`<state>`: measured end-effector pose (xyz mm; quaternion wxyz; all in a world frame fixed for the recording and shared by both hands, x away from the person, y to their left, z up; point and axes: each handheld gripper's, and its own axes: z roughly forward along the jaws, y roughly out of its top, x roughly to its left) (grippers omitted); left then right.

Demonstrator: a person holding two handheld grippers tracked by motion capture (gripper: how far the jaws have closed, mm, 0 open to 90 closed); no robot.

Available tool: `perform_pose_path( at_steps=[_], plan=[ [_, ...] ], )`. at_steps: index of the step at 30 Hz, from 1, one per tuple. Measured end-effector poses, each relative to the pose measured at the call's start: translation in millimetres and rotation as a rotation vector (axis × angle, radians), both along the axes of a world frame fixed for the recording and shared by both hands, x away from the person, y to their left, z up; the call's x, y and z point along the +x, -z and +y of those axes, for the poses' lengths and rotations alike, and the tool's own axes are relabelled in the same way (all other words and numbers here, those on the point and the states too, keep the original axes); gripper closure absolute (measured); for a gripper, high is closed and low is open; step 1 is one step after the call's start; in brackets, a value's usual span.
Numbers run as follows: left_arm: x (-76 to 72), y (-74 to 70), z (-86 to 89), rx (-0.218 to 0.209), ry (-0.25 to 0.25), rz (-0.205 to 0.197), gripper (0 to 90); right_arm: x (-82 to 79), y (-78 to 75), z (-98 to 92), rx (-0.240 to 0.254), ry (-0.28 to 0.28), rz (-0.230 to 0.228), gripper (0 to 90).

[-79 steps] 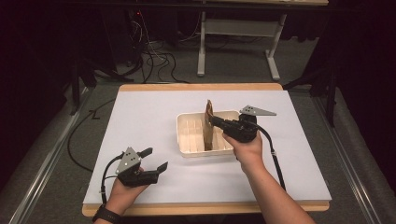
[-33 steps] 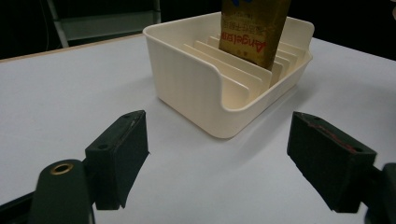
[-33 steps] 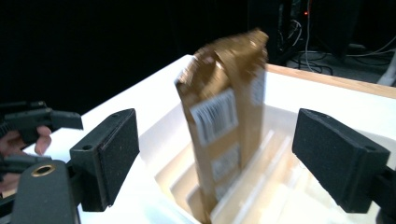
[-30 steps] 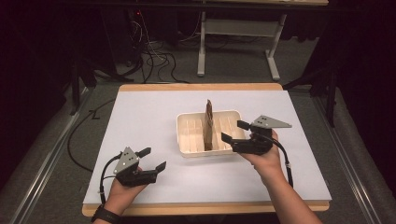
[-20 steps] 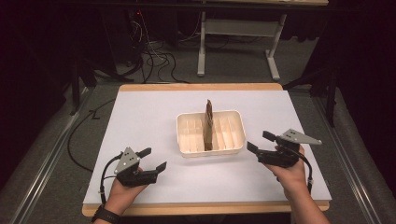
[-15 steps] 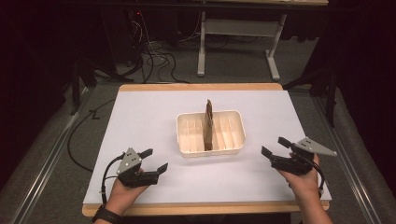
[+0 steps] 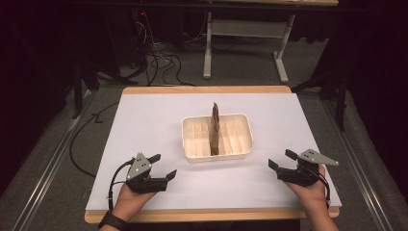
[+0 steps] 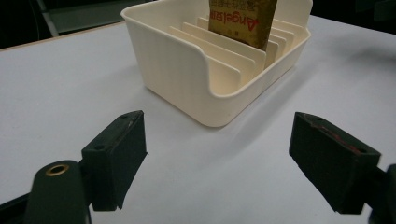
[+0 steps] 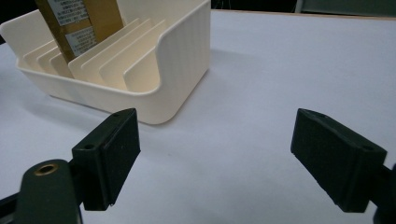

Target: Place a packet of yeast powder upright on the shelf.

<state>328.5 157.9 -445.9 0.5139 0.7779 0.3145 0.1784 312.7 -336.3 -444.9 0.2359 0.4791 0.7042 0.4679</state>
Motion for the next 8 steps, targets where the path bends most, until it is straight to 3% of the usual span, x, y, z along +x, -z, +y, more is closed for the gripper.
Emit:
perform_pose_path(
  at_steps=[8],
  plan=[
    [0.0, -0.9, 0.4, -0.005, -0.004, -0.007, 16.9, -0.1, 1.7, -4.5, 0.006, 0.018, 0.005, 16.0]
  ],
)
